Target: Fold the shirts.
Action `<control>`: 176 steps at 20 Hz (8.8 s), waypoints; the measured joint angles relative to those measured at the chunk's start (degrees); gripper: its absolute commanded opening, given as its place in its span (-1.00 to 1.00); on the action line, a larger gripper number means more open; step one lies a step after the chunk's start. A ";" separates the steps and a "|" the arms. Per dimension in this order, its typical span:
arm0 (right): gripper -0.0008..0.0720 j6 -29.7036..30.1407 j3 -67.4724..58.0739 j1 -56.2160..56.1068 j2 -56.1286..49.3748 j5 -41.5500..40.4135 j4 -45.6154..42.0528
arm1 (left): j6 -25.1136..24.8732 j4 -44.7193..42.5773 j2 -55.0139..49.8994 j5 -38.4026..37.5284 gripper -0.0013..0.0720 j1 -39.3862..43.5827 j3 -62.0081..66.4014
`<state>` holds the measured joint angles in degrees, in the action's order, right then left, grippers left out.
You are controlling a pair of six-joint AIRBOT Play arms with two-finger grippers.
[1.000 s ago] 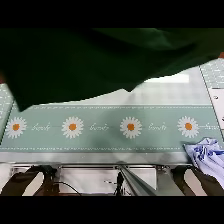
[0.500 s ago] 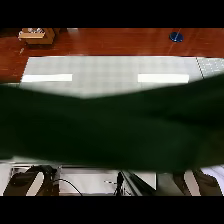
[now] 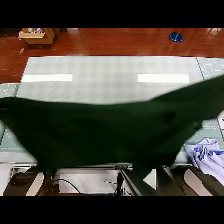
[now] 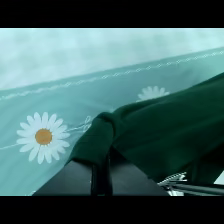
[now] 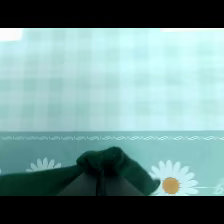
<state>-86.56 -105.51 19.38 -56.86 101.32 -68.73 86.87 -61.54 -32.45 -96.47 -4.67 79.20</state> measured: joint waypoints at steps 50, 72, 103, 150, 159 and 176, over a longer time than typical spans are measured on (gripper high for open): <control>0.35 6.67 43.06 2.93 -19.71 -21.66 -0.94 | -15.50 -2.38 -41.44 16.94 0.78 -29.62 -42.77; 0.64 13.09 67.06 9.53 -12.31 -24.28 11.41 | -20.79 5.49 -45.51 23.98 -0.88 -24.92 -44.22; -0.89 3.67 -5.88 1.95 18.45 -33.62 -1.79 | -14.67 20.61 4.17 27.04 -0.88 -25.03 17.59; -0.89 0.66 7.17 -15.41 -46.82 -56.30 -10.99 | -15.93 -1.05 -54.71 69.16 -0.88 1.11 -12.44; -0.89 0.63 7.52 -12.61 -40.57 -26.32 -16.33 | -14.05 -5.38 -55.74 33.62 -0.88 -2.73 -4.13; 0.52 6.49 22.14 -0.59 -27.63 -11.30 -11.63 | -14.73 -6.95 -48.30 13.11 0.68 -12.85 -5.97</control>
<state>-80.07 -83.37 18.79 -84.49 90.02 -80.36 72.14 -68.49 -80.75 -83.35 -17.52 73.23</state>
